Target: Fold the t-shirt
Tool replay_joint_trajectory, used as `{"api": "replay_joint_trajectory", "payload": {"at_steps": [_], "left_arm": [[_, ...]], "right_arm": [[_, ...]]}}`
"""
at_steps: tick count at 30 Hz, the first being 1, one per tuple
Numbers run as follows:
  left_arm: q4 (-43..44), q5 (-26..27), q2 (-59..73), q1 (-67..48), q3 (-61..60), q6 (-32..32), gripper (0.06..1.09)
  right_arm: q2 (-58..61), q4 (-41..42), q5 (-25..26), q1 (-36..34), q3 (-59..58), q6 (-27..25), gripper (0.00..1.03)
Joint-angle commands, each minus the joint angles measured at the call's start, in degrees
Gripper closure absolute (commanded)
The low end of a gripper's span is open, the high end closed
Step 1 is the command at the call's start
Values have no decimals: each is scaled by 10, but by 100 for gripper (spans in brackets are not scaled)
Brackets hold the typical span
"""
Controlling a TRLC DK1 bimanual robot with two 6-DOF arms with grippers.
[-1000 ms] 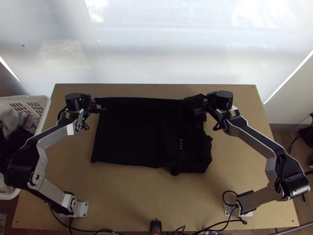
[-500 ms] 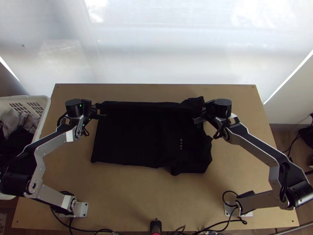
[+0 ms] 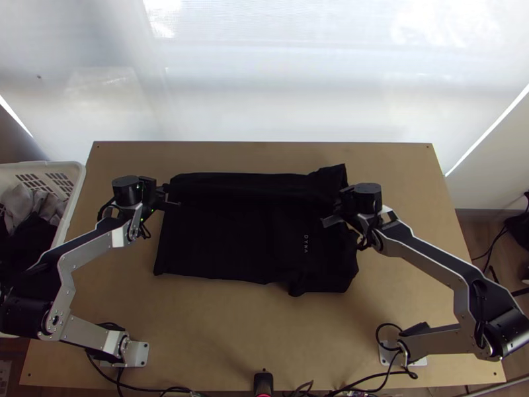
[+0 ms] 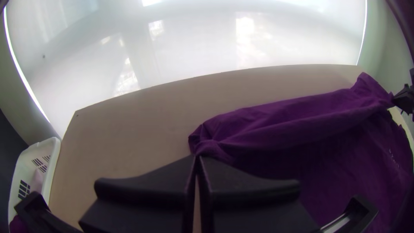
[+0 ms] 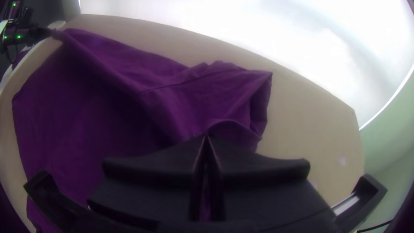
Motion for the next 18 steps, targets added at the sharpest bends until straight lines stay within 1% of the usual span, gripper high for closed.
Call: {"api": "replay_joint_trajectory", "payload": {"at_steps": [1, 18], "left_arm": [[0, 0, -2, 1, -21, 12, 105], [0, 7, -32, -1, -74, 12, 105]], "right_arm": [[-3, -1, 0, 9, -32, -1, 100], [-29, -1, 0, 2, -66, 2, 100]]}}
